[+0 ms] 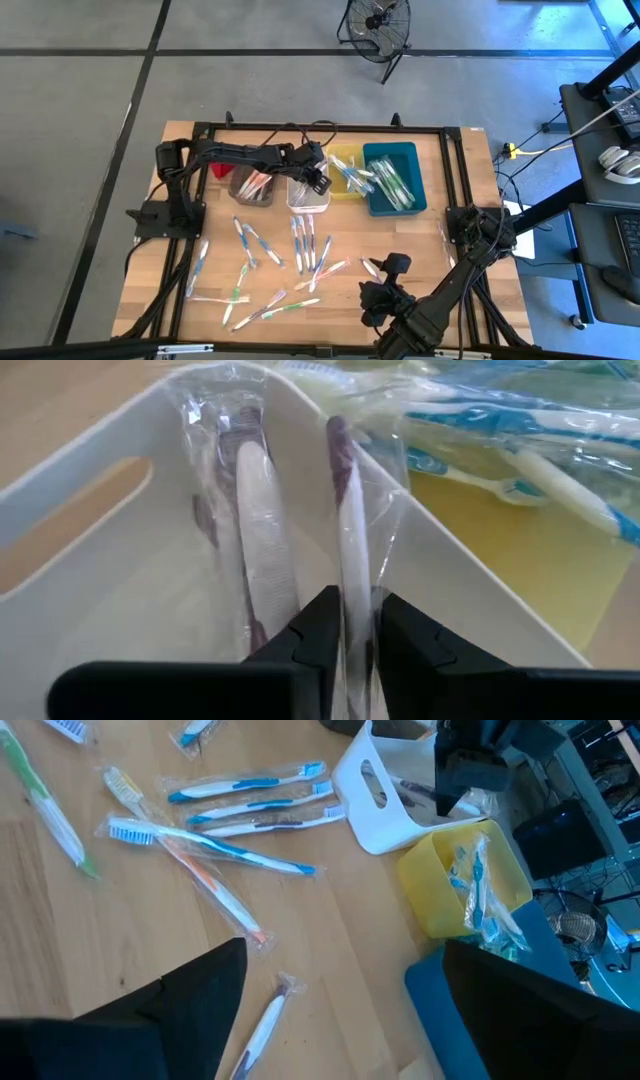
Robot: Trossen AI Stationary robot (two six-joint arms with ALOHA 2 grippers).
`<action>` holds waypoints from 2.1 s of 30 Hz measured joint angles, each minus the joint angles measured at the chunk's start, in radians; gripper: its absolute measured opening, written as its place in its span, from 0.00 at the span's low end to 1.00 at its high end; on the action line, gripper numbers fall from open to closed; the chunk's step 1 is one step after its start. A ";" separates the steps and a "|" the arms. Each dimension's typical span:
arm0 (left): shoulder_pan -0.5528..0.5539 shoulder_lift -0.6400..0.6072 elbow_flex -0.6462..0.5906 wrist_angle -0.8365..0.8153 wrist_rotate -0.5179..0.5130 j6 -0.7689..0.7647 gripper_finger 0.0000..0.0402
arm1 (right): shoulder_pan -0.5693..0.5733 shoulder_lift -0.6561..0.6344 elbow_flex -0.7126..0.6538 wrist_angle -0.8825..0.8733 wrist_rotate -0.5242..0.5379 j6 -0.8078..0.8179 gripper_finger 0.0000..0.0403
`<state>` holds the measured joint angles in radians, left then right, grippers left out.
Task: Pick & Place Toothbrushes
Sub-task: Put the purple toothbrush into the white bin, then put the blue toothbrush into the yellow bin
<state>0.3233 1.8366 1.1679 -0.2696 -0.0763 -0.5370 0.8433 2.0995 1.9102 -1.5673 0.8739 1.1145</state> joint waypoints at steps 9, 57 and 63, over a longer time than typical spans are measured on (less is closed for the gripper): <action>-0.003 -0.019 0.000 0.012 -0.007 -0.002 0.30 | 0.000 0.000 0.000 0.000 0.000 0.000 0.84; -0.621 -0.387 0.000 -0.691 0.045 0.233 0.38 | 0.001 -0.002 0.000 0.326 -0.130 -0.342 0.76; -0.709 -0.380 0.000 -0.692 0.032 0.323 0.38 | 0.001 -0.002 0.000 0.327 -0.130 -0.352 0.73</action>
<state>-0.3859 1.4565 1.1675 -0.9618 -0.0440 -0.2142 0.8440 2.0979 1.9099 -1.2407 0.7437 0.7624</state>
